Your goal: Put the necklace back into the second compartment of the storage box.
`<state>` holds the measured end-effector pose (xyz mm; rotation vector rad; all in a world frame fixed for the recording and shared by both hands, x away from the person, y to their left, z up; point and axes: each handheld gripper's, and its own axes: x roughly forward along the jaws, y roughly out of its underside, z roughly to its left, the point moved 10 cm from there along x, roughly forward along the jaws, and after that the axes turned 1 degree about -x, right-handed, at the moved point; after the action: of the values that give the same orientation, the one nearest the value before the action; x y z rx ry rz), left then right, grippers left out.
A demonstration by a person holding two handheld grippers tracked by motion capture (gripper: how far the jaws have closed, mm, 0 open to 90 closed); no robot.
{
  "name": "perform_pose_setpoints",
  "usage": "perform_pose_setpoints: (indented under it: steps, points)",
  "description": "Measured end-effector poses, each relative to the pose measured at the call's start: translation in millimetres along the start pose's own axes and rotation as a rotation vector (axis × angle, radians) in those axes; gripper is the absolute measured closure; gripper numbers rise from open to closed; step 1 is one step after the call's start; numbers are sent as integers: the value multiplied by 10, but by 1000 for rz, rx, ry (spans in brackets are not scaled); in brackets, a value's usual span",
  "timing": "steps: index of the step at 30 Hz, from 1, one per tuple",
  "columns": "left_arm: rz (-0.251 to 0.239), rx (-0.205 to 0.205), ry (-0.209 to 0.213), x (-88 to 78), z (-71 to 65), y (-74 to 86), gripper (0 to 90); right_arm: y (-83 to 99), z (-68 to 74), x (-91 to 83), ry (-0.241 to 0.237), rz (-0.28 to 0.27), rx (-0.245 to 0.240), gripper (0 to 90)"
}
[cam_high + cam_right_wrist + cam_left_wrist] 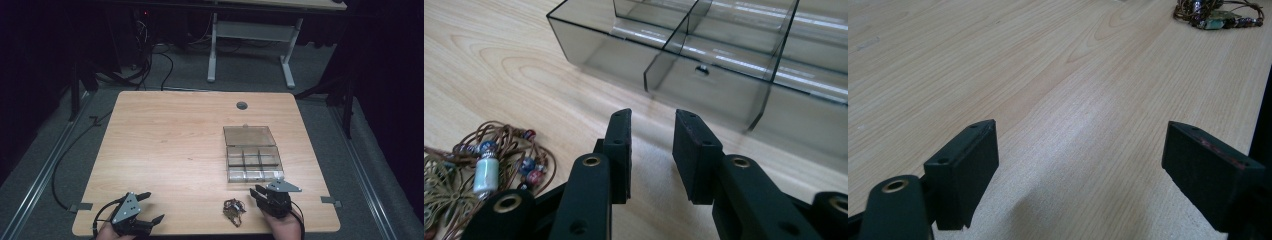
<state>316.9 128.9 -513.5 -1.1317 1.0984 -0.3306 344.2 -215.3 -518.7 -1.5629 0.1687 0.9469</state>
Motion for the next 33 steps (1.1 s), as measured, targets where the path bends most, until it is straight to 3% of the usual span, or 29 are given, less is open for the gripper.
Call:
perform_pose_setpoints:
  steps: [11,14,19,22,26,33]
  points:
    - [0,-7,4,3,3,-2,155,-15,32,-41,-6,-10,-15,717]
    - [-1,-9,2,2,7,-2,155,-64,104,-84,-20,-24,-31,783]
    - [3,-10,1,4,11,0,155,-117,293,-137,-77,-43,-51,839]
    - [3,-10,-1,4,12,0,155,-126,433,-143,-109,-41,-89,876]
    - [0,-11,-3,2,13,-2,155,-129,619,-140,-136,-26,-142,900]
    - [0,-13,-4,2,15,-2,155,-33,874,-95,-206,14,-180,900]
